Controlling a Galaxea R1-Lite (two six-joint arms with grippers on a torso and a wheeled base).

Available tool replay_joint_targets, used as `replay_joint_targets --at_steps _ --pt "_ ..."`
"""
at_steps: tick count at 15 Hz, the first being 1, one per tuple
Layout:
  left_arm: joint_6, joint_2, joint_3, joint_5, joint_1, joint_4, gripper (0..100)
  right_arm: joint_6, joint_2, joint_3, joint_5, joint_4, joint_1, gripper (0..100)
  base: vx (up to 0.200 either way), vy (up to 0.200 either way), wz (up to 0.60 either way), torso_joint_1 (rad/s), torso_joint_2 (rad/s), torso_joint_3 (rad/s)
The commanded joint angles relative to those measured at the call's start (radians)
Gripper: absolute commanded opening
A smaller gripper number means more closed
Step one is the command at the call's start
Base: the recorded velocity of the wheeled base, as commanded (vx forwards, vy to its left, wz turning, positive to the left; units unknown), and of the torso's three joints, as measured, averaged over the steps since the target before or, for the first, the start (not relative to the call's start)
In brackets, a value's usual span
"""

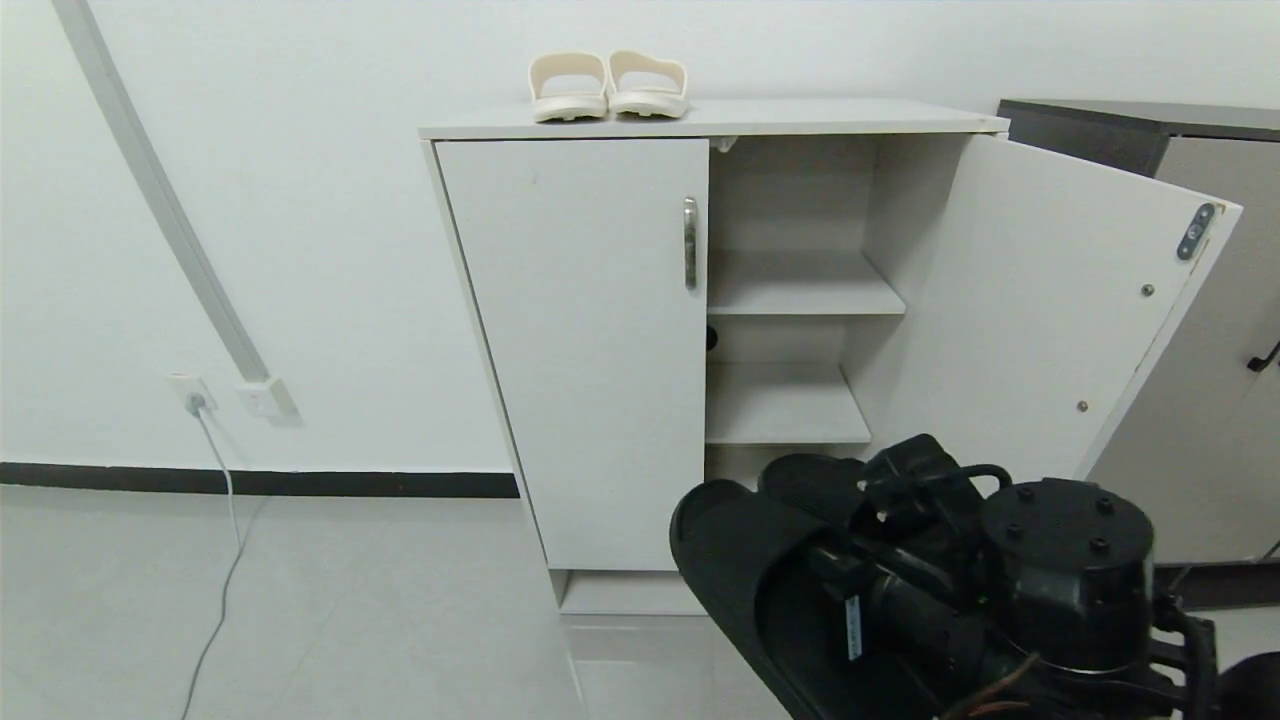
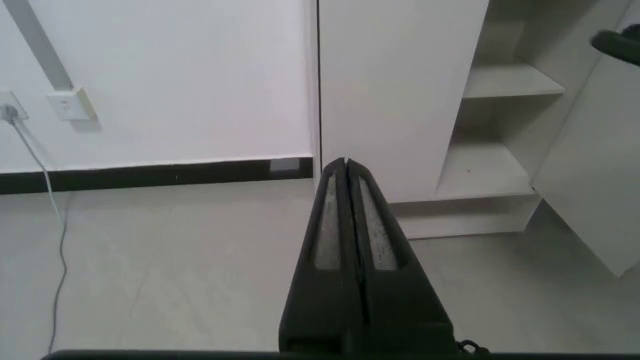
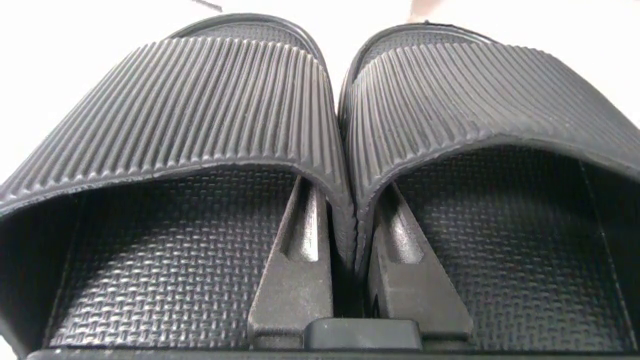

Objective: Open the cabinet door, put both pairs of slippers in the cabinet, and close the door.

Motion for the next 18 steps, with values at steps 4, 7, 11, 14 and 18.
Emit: replay_joint_targets --at_steps 4,7,11,14,18 --pt "0.000 0.002 0.000 0.000 0.000 0.001 0 0.089 0.272 -0.254 -0.311 -0.001 -0.005 0 0.000 0.000 0.00 0.000 0.00 0.000" --pt "0.000 0.002 0.000 0.002 0.000 0.001 0 0.087 0.323 -0.300 -0.427 0.003 -0.015 0 0.000 0.000 0.00 0.000 0.00 0.000" --pt "-0.002 0.002 0.000 0.002 0.000 0.001 0 0.086 0.328 -0.299 -0.431 0.002 -0.021 0 0.000 -0.150 0.00 0.002 0.00 -0.001" --pt "-0.002 0.002 0.000 0.002 0.000 0.001 0 0.086 0.329 -0.299 -0.431 0.002 -0.021 0 0.000 -0.200 0.00 0.006 0.00 0.001" --pt "-0.005 0.002 0.000 0.002 0.000 0.001 0 0.064 0.369 -0.314 -0.422 -0.024 -0.016 0 0.000 -0.050 0.00 0.001 0.00 0.002"
